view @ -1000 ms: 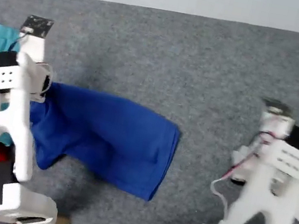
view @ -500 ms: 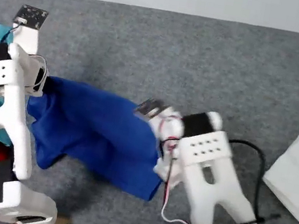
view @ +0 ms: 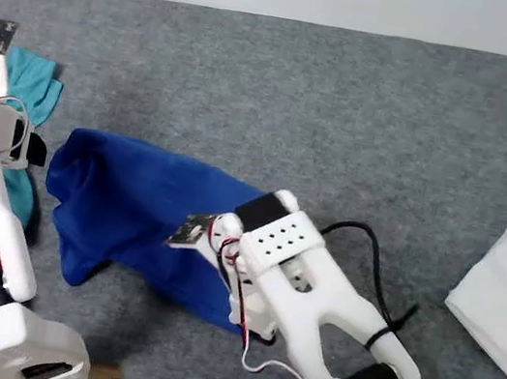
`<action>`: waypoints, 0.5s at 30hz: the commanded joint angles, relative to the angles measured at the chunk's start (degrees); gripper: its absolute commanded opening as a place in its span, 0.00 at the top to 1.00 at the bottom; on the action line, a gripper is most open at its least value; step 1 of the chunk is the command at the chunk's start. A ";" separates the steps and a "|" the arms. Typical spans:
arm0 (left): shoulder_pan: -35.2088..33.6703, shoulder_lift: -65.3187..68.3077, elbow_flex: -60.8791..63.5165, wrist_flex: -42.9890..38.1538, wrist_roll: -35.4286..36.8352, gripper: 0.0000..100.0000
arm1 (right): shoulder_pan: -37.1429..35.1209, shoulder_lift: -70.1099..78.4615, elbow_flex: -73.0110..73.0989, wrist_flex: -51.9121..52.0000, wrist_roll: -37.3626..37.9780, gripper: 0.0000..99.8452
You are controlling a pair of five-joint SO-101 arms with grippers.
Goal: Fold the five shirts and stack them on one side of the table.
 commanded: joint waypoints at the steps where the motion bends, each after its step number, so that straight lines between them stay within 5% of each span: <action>1: -0.26 -0.26 -0.13 -2.29 0.35 0.78 | -3.65 -0.04 -3.34 -1.27 0.00 0.74; 15: -0.53 -0.35 5.05 -5.10 0.35 0.78 | -8.57 9.27 0.00 -15.96 -3.25 0.74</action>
